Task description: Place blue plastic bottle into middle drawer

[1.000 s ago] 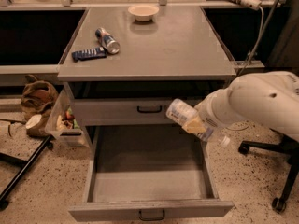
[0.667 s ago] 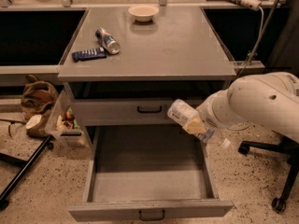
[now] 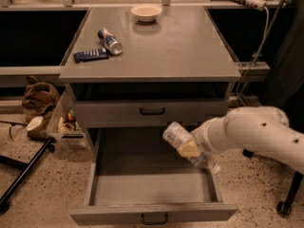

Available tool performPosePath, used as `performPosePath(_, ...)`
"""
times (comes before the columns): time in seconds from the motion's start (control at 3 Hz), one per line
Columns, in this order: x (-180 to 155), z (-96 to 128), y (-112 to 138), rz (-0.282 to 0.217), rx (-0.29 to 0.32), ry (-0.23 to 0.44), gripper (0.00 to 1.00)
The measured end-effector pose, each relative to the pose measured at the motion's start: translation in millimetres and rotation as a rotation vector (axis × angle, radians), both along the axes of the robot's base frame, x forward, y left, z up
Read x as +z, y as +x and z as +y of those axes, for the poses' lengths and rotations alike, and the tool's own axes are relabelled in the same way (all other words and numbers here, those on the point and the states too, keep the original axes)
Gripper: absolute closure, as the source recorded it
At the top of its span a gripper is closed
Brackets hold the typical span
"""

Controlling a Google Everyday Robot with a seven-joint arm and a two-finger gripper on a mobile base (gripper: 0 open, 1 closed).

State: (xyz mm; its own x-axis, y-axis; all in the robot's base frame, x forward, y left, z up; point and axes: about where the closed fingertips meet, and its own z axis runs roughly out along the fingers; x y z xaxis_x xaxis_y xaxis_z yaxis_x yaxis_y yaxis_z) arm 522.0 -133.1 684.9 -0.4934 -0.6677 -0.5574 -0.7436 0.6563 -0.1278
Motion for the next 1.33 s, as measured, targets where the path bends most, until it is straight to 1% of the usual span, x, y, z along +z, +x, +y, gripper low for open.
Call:
performPosePath(0.33, -88.1, 30.9, -31.1, 0.144, 0.022, 0.16, 1.0)
performPosePath(0.67, -147.2, 71.4, -49.4, 0.255, 0.092, 0.286, 1.0)
performPosePath(1.0, -168.5, 76.2, -57.9, 0.293, 0.093, 0.311, 1.0)
performPosePath(1.33, -167.1, 76.1, -57.4, 0.291, 0.094, 0.309, 1.0)
